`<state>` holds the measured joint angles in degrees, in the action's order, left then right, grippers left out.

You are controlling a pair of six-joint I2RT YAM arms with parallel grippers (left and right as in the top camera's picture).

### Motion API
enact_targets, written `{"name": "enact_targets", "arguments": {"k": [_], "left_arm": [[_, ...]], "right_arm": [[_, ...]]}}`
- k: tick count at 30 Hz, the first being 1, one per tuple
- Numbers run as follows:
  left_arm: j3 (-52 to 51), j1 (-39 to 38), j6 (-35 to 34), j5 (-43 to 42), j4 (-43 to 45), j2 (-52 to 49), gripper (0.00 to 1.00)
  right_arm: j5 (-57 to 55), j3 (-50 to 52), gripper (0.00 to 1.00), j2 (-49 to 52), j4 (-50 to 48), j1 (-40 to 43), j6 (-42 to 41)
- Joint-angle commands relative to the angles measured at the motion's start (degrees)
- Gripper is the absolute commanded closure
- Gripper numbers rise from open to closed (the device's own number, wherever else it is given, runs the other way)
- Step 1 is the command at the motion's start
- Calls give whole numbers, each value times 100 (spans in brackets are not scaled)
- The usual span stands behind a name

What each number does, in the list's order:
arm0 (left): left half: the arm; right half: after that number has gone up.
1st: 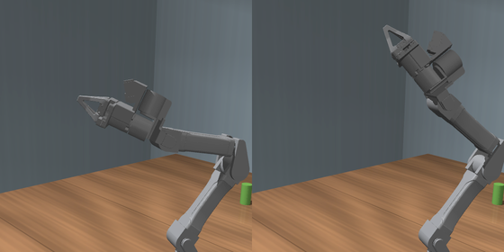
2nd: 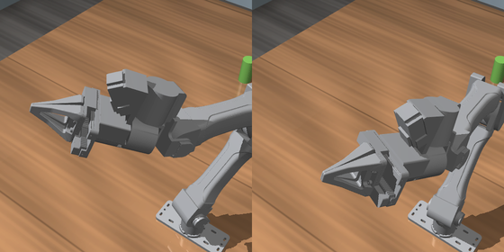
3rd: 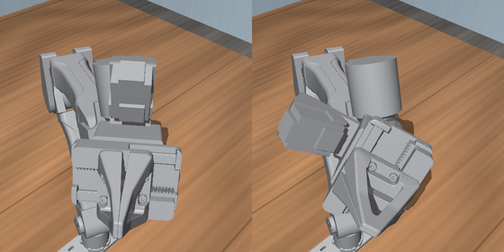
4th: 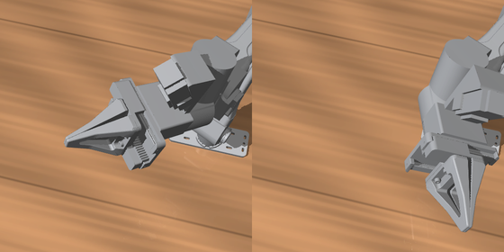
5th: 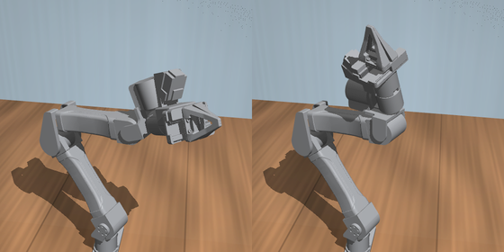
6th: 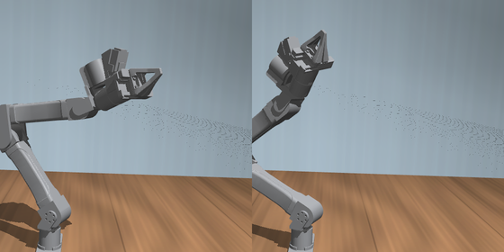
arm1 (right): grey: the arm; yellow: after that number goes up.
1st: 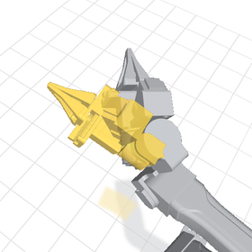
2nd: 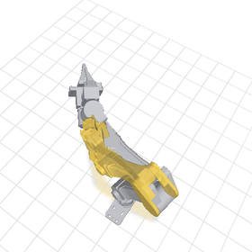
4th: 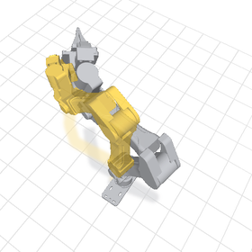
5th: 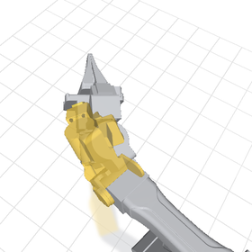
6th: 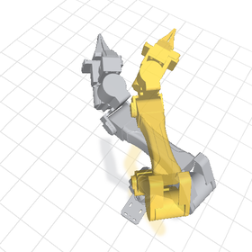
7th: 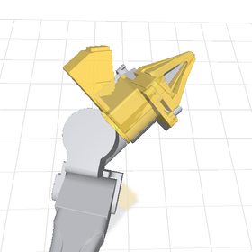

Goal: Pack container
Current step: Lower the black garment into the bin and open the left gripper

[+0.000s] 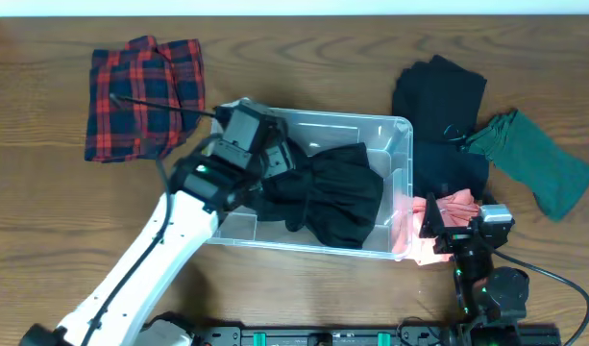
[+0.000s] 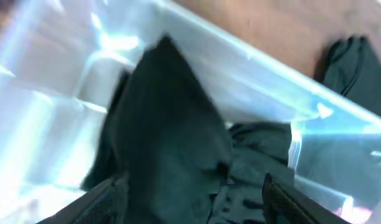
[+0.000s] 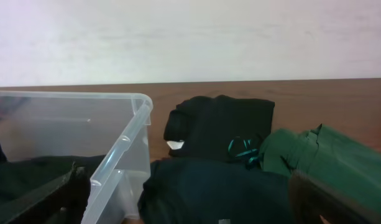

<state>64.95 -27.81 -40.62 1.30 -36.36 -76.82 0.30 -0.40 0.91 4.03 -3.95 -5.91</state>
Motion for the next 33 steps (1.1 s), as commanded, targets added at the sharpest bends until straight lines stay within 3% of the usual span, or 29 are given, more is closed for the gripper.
{"name": "enact_targets", "arguments": {"k": [1,3,6,9,16,24,33], "left_arm": [[107,221,581,542,-146,396,30],[107,341,619,929,-330,531,27],[107,396,938,509,-190,592,27],[105,273,1307,-269,-33,382,37],[94,-280,1989,-498,-42,-776,45],[96,-595,2000,-1023,164,-2406,46],[96,-389,2004,-1032,817,-3405,45]], "right_arm": [[15,9,1,-15,24,57,-70],[15,9,1,-13,22,57,-68],[15,9,1,-15,24,57,-70],[15,9,1,-13,24,57,-70],[15,9,1,-15,24,57,-68],[15,9,1,-15,24,57,-68],[15,9,1,-13,24,57,-68]]}}
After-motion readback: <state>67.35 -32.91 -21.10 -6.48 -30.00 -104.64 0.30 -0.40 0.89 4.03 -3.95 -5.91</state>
